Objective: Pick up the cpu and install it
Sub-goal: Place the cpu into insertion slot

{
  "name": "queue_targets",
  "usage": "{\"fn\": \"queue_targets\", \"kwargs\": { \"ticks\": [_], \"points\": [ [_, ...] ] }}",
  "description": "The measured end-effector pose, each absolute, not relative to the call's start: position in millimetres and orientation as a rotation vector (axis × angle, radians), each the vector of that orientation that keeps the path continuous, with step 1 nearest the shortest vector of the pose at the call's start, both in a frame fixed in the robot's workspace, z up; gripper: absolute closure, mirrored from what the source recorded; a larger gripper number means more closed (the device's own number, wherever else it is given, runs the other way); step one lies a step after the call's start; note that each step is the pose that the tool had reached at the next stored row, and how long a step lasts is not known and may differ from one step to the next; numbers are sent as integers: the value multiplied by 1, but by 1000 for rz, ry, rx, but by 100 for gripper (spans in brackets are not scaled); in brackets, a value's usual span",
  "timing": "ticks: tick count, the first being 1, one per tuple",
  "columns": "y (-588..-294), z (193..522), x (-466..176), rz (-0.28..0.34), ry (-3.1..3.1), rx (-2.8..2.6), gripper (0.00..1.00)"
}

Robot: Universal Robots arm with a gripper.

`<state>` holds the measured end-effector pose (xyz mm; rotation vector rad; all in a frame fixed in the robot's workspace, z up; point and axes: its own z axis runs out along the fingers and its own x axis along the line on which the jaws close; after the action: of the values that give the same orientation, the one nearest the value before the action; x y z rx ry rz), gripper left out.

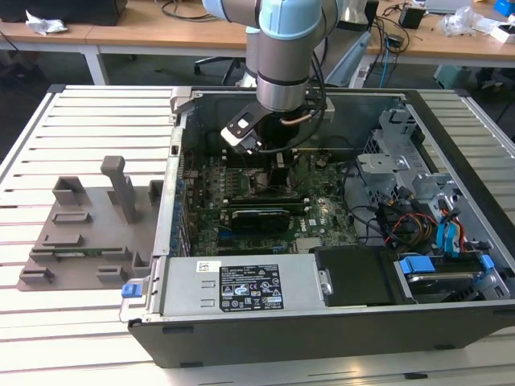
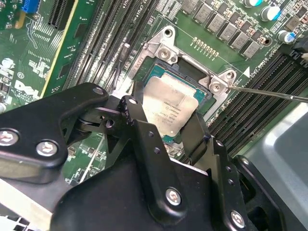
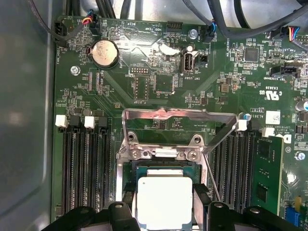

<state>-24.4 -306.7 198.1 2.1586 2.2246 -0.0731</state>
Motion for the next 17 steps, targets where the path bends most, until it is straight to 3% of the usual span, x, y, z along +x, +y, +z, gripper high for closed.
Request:
{"fn": "queue_targets", "kwargs": {
  "ticks": [5, 7, 17],
  "points": [
    [-307, 198, -24, -73, 2225, 2159, 45],
    [-307, 198, -24, -73, 2225, 2159, 38],
    [-305, 198, -28, -70, 2226, 2160, 38]
  ]
}}
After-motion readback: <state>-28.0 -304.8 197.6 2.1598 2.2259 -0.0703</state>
